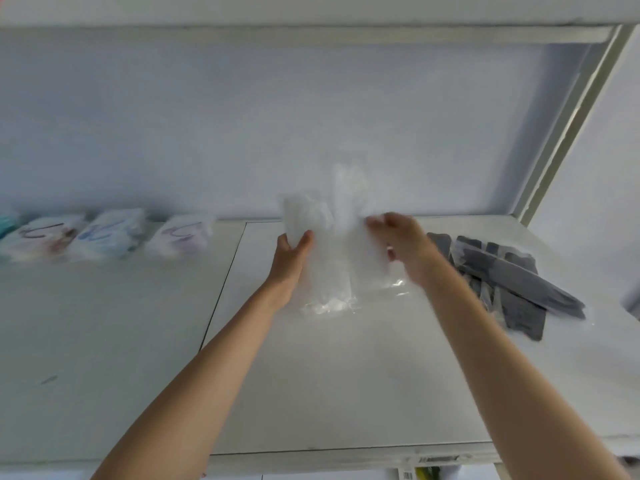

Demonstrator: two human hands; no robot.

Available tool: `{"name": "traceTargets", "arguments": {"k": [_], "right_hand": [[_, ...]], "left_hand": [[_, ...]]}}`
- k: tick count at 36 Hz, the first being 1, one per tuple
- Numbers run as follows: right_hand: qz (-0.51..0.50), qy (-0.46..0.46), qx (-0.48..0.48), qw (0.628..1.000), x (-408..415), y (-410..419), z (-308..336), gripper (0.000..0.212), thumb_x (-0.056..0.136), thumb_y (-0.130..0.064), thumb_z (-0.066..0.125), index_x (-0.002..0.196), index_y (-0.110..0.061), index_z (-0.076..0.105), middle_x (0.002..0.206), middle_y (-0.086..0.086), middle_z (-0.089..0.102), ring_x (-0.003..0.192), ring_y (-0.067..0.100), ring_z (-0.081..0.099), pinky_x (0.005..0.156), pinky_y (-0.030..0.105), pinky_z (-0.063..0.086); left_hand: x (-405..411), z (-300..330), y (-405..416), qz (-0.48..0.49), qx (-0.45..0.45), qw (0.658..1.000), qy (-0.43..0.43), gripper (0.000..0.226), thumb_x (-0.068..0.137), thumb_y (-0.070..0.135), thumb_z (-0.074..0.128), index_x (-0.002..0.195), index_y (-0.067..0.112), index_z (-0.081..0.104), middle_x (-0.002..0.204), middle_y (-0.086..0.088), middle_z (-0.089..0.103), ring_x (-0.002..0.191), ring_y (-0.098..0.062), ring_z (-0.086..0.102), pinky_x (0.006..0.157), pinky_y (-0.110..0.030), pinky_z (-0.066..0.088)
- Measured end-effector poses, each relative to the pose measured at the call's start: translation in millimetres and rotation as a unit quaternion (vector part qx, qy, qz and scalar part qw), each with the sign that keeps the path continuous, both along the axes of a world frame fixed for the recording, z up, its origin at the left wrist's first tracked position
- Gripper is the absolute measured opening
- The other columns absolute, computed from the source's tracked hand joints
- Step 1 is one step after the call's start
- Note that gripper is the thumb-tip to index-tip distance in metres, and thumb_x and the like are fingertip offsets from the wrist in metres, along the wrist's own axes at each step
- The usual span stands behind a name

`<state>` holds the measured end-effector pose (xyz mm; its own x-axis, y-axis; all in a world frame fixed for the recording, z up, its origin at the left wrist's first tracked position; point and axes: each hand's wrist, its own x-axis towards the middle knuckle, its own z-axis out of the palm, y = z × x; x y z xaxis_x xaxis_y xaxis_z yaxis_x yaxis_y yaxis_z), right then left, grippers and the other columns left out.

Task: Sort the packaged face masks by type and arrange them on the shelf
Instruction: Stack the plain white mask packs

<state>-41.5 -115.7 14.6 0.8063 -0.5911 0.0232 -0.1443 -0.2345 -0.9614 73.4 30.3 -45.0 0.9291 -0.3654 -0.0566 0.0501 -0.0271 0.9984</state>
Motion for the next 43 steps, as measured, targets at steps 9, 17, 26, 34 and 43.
{"name": "traceTargets", "arguments": {"k": [9,17,26,34,43], "right_hand": [[-0.056,0.068,-0.112,0.99,38.4,37.9,-38.4,0.028,0.083,-0.033,0.068,0.094,-0.01,0.056,0.085,0.0,0.056,0.08,0.02,0.052,0.066,0.026,0.036],[-0.145,0.145,-0.225,0.953,52.8,-18.7,-43.8,0.049,0.09,-0.057,0.047,0.106,-0.013,0.061,0.11,0.008,0.062,0.106,0.029,0.056,0.077,0.033,0.04],[-0.139,0.395,-0.338,0.843,62.1,-87.0,-74.4,0.098,0.078,-0.076,0.046,0.139,0.001,0.039,0.141,0.018,0.034,0.13,0.035,0.03,0.104,0.041,0.031],[-0.089,0.341,-0.206,0.913,77.5,-95.9,-68.0,0.061,0.081,-0.047,0.07,0.123,-0.005,0.053,0.134,0.017,0.047,0.125,0.034,0.041,0.1,0.038,0.038],[-0.09,-0.165,0.078,0.979,37.7,-106.9,-0.5,0.026,0.087,0.006,0.058,0.105,-0.009,0.048,0.078,0.002,0.056,0.057,0.012,0.057,0.048,0.018,0.051]], "left_hand": [[9.4,-6.0,-0.7,-0.007,-0.014,0.999,0.029,0.051,0.095,0.057,0.045,0.125,0.016,0.046,0.113,-0.003,0.064,0.096,-0.014,0.064,0.068,-0.029,0.051],[31.0,-13.7,14.4,0.044,-0.012,0.999,0.0,0.033,0.089,0.034,0.067,0.111,0.016,0.051,0.104,-0.006,0.065,0.096,-0.026,0.066,0.078,-0.036,0.054],[44.7,-14.9,36.9,0.057,-0.006,0.998,-0.016,0.044,0.087,0.036,0.069,0.118,0.011,0.052,0.107,-0.009,0.066,0.089,-0.02,0.067,0.072,-0.032,0.055],[49.8,-11.6,46.9,0.069,0.012,0.997,-0.016,0.031,0.091,0.032,0.066,0.111,0.014,0.051,0.094,-0.001,0.064,0.08,-0.014,0.065,0.065,-0.029,0.053],[54.1,-3.1,54.3,0.073,0.002,0.997,-0.033,0.051,0.083,0.041,0.07,0.12,0.012,0.052,0.105,-0.005,0.067,0.094,-0.022,0.067,0.074,-0.034,0.055]]}}
